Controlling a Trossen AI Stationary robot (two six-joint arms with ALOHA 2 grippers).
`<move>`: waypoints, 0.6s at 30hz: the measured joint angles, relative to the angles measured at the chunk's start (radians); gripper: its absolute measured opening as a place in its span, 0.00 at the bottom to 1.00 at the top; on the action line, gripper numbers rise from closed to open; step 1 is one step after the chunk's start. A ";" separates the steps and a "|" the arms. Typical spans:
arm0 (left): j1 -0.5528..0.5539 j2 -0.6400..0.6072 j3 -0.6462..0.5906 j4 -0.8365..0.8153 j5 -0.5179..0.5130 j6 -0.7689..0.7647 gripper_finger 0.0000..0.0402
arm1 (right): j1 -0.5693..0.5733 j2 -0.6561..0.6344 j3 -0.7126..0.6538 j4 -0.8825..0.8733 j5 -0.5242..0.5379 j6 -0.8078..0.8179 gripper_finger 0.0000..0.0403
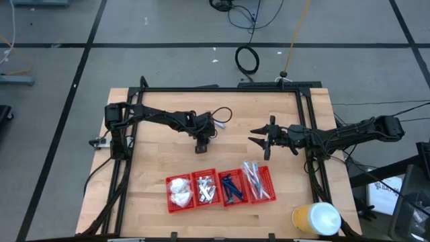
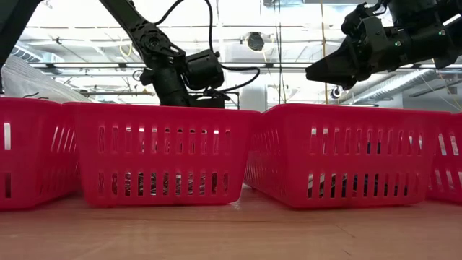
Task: Pick & Place Travel size toiletries
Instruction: Put the silver nail cutter into the middle left red bin
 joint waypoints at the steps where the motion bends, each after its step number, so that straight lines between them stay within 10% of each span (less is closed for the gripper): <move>1: 0.000 0.000 0.000 0.001 0.004 0.000 0.37 | 0.000 0.000 0.000 0.000 0.000 0.000 0.32; 10: 0.002 0.000 0.000 -0.002 0.002 0.005 0.10 | 0.000 0.000 0.000 -0.001 0.000 0.000 0.32; 18: -0.025 -0.081 -0.009 -0.037 -0.030 -0.048 0.09 | 0.000 0.000 0.000 -0.003 0.000 0.000 0.32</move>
